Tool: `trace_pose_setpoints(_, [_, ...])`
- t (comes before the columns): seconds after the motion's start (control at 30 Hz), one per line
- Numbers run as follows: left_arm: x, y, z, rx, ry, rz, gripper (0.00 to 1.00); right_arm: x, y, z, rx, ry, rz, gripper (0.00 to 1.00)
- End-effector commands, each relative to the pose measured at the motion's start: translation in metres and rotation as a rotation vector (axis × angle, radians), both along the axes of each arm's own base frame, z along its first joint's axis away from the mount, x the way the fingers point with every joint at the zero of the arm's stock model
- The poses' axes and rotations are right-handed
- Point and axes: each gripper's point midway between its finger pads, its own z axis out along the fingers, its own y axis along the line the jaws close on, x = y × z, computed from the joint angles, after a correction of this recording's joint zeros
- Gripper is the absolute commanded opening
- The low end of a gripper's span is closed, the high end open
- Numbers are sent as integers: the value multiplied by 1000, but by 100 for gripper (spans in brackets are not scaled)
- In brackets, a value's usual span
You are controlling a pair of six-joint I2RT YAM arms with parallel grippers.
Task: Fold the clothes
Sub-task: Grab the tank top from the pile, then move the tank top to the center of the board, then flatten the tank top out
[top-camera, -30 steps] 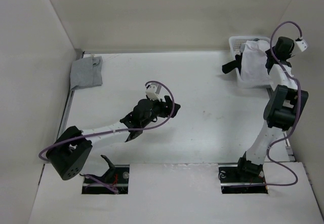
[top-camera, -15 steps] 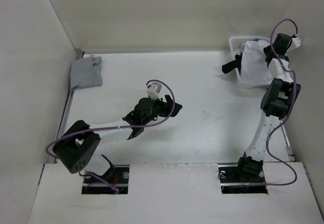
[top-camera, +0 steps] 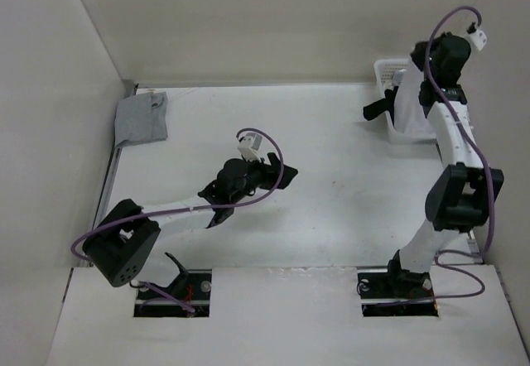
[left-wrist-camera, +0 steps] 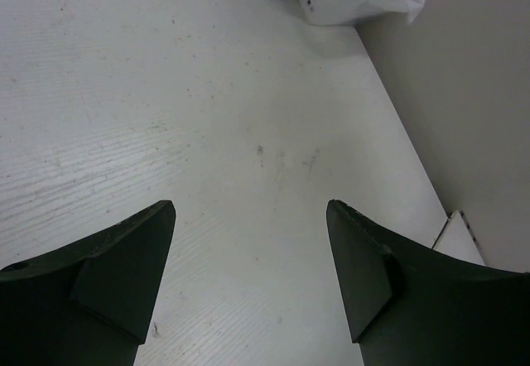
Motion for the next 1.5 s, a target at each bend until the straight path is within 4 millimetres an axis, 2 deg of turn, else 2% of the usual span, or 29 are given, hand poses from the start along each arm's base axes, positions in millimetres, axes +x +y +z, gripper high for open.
trace_pose_setpoints(0.0, [0, 6, 44, -93, -88, 6, 73, -46, 96, 144, -50, -318, 212, 4])
trace_pose_setpoints(0.03, [1, 9, 48, -97, -92, 14, 73, -60, 123, 154, -47, -325, 266, 3])
trace_pose_setpoints(0.1, [4, 21, 55, -107, -93, 46, 73, -88, 174, 154, -50, -304, 363, 3])
trace_pose_setpoints(0.17, [8, 34, 58, -114, -85, 86, 73, -119, 223, 139, -40, -267, 451, 4])
trace_pose_setpoints(0.23, [14, 56, 58, -122, -63, 156, 72, -149, 269, 108, -12, -219, 529, 4])
trace_pose_setpoints(0.3, [18, 84, 55, -135, -36, 236, 73, -184, 325, 52, 35, -125, 619, 6])
trace_pose_setpoints(0.37, [21, 113, 49, -149, -7, 320, 73, -213, 367, 5, 76, -41, 691, 6])
trace_pose_setpoints(0.4, [21, 129, 44, -153, 10, 366, 73, -243, 405, -41, 129, 42, 753, 6])
trace_pose_setpoints(0.43, [22, 143, 39, -151, 20, 406, 73, -256, 419, -60, 152, 79, 779, 6])
trace_pose_setpoints(0.47, [22, 155, 33, -147, 33, 443, 73, -279, 442, -88, 175, 141, 827, 6])
trace_pose_setpoints(0.5, [23, 172, 24, -138, 50, 495, 73, -310, 469, -121, 204, 222, 888, 7])
trace_pose_setpoints(0.53, [22, 178, 20, -132, 59, 517, 73, -332, 487, -137, 210, 267, 939, 13])
trace_pose_setpoints(0.57, [23, 190, 13, -113, 75, 557, 73, -358, 504, -154, 189, 319, 1004, 23])
trace_pose_setpoints(0.6, [23, 197, 6, -93, 90, 579, 72, -374, 512, -159, 171, 337, 1048, 31])
trace_pose_setpoints(0.63, [23, 200, -1, -71, 107, 594, 72, -387, 515, -160, 160, 342, 1078, 42])
trace_pose_setpoints(0.7, [22, 202, -12, -25, 128, 604, 70, -398, 508, -154, 134, 324, 1100, 52])
trace_pose_setpoints(0.77, [20, 199, -24, 44, 142, 591, 68, -383, 470, -150, 105, 277, 1002, 55])
trace_pose_setpoints(0.8, [17, 197, -30, 78, 151, 585, 67, -373, 450, -152, 98, 269, 945, 50])
trace_pose_setpoints(0.87, [10, 188, -44, 156, 169, 553, 60, -346, 400, -166, 72, 290, 807, 25])
trace_pose_setpoints(0.9, [5, 181, -48, 191, 172, 520, 56, -338, 381, -175, 67, 313, 757, 16])
trace_pose_setpoints(0.93, [-4, 167, -55, 251, 177, 456, 50, -331, 354, -186, 60, 355, 695, 12])
trace_pose_setpoints(0.97, [-21, 148, -63, 326, 183, 370, 46, -331, 326, -197, 50, 395, 630, 14])
trace_pose_setpoints(1.0, [-27, 144, -67, 352, 189, 348, 46, -333, 314, -203, 51, 412, 600, 20])
trace_pose_setpoints(1.03, [-38, 141, -74, 402, 209, 328, 46, -338, 303, -208, 63, 419, 570, 30])
trace_pose_setpoints(1.07, [-53, 145, -86, 458, 248, 336, 50, -350, 289, -217, 85, 435, 537, 36])
trace_pose_setpoints(1.13, [-63, 145, -92, 455, 290, 347, 54, -362, 277, -229, 111, 462, 504, 39])
trace_pose_setpoints(1.2, [-74, 132, -98, 408, 326, 318, 57, -373, 265, -242, 143, 502, 461, 41])
trace_pose_setpoints(1.3, [-70, 120, -98, 396, 311, 295, 59, -382, 255, -256, 160, 545, 421, 49])
trace_pose_setpoints(1.47, [-54, 100, -107, 426, 279, 244, 61, -378, 256, -260, 153, 545, 410, 57])
